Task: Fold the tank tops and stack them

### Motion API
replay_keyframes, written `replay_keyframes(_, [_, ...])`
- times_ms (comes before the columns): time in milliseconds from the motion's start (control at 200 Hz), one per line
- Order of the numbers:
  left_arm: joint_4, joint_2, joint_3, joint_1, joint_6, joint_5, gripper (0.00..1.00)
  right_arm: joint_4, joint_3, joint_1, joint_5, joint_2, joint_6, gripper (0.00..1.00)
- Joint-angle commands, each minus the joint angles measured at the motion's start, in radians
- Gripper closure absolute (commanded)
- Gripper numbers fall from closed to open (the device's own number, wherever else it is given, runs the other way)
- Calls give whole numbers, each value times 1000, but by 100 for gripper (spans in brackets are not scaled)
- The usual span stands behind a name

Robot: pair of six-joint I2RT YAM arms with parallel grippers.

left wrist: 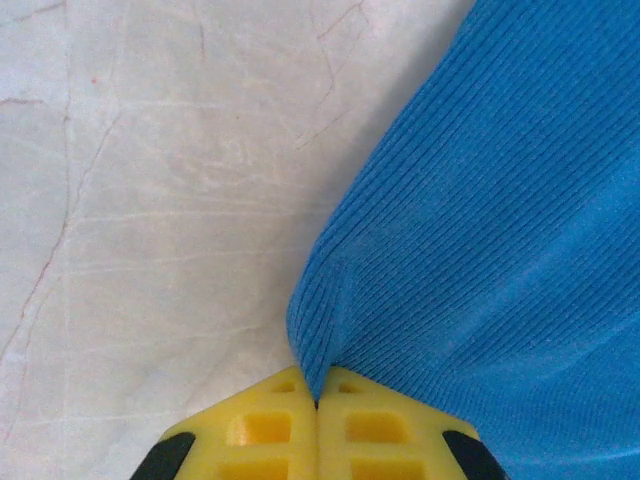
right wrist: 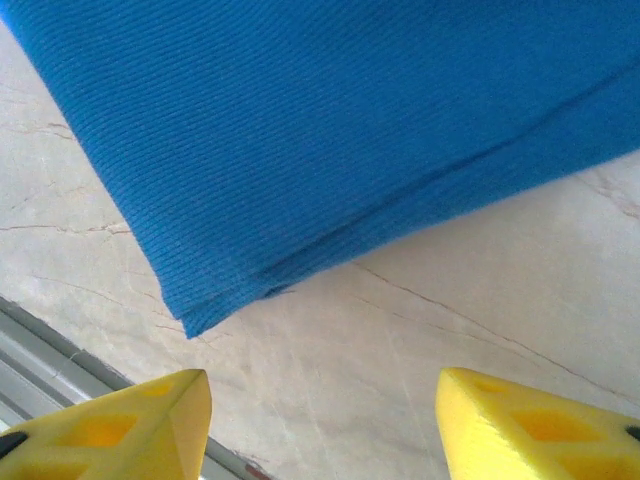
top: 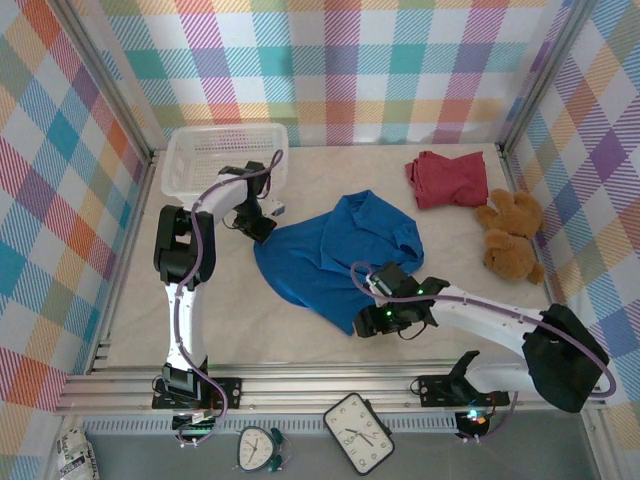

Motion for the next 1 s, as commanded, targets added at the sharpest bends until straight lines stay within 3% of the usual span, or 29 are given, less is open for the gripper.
replay_keyframes(0, [-55,-64,30,12,-66,45,100,72,40,52,44,40,-5,34])
replay_keyframes(130, [-84,-112,30,2,-98,65,100,91,84,95,62,133,-15,32])
replay_keyframes(215, [-100,-142,24,-3,-127,73,100,78,121,94,88,191,-21,37])
replay_keyframes(295, [-123,-161,18,-8,-156,71,100,92,131,95,90,192,-15,49])
replay_keyframes(410, [-155,-206,-8,-25,-207,36,100,33,149,92,152,179,-16,76])
replay_keyframes(575, [-168,-331,-94,-43,-312,43,100,-104,178,55,209,29,-27,100])
replay_keyframes(715, [-179,-490,-183,-89,-401,94,100,-292,234,-10,230,-140,-60,100])
replay_keyframes(820, [-170,-616,-241,-143,-489,136,100,-417,293,-72,176,-227,-87,100])
replay_keyframes(995, [-117,-693,-328,-165,-610,194,100,-458,363,-237,10,-166,-178,100])
